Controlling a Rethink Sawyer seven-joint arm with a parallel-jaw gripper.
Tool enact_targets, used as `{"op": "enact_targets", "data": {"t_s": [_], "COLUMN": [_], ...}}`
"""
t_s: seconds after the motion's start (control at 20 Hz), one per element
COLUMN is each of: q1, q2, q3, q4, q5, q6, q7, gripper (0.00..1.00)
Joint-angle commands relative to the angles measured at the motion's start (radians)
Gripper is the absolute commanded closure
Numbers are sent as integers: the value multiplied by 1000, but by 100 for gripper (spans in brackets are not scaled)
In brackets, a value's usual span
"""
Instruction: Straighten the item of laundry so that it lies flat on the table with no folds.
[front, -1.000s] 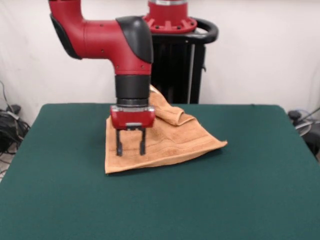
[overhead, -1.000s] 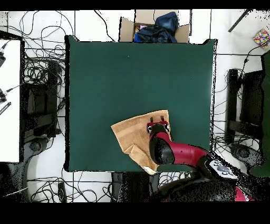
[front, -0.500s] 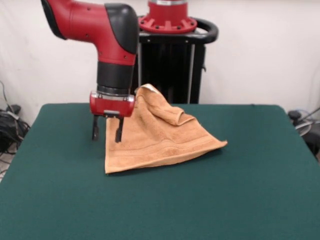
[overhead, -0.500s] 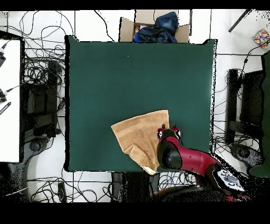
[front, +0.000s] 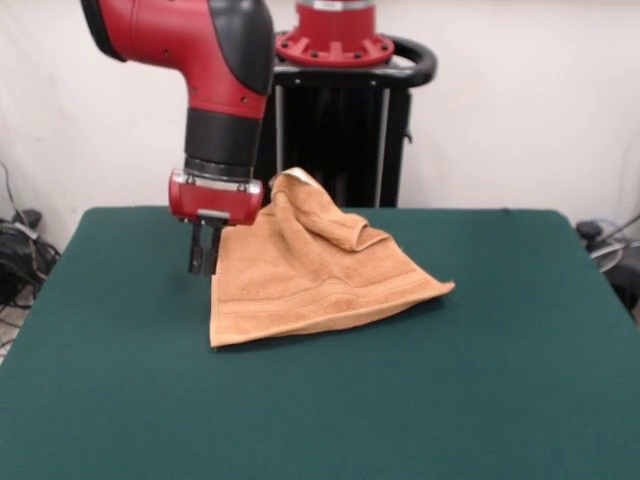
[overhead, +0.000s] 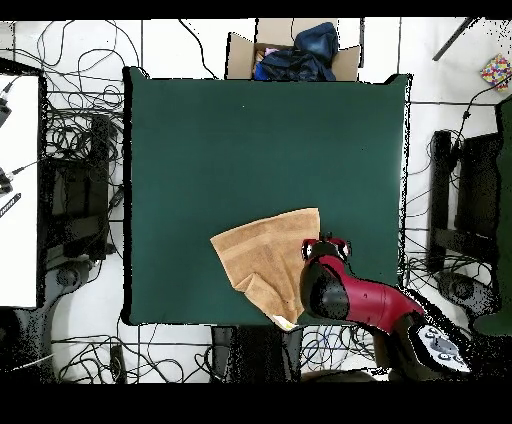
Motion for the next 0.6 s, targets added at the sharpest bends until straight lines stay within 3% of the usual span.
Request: {"op": "enact_targets", "data": {"t_s": [0.05,0.6], "q1": [23,37], "q2": [1,182], "q3": [64,62], "q4": [50,9], "q5": [81,106], "q6": [99,-1], "q7": [227,239], "gripper": [100,100]}}
